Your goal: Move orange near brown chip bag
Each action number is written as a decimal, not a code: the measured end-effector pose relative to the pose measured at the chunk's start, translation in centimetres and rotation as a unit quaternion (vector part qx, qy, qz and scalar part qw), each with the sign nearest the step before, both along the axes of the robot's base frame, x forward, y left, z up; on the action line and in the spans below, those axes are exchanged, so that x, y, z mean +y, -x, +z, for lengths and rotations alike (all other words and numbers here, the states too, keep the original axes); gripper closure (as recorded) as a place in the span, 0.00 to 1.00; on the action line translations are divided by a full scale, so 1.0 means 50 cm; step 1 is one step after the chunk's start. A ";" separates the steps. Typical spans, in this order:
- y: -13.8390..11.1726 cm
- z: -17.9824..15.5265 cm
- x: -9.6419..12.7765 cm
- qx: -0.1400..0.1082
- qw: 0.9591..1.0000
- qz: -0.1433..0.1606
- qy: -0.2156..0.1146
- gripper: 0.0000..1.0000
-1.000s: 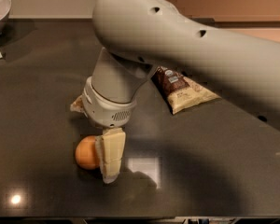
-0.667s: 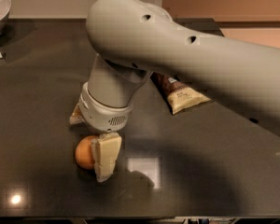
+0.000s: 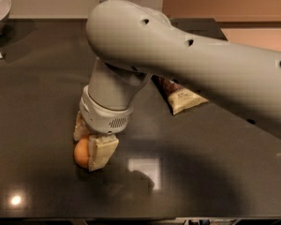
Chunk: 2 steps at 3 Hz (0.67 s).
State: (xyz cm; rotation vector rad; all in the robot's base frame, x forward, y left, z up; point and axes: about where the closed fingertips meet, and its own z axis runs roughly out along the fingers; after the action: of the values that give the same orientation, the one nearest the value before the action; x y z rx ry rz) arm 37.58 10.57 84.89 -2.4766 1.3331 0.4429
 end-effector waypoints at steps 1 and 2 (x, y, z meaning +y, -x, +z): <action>-0.023 0.018 -0.018 -0.002 1.000 -0.022 -0.009 1.00; -0.065 0.031 -0.037 -0.010 0.999 -0.044 -0.009 1.00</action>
Offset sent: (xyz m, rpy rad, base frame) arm 0.1896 -0.0932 0.0722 0.0261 -0.1707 -0.4002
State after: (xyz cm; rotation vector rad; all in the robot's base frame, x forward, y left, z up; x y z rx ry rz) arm 40.82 8.73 86.46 -2.3912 1.4184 0.4072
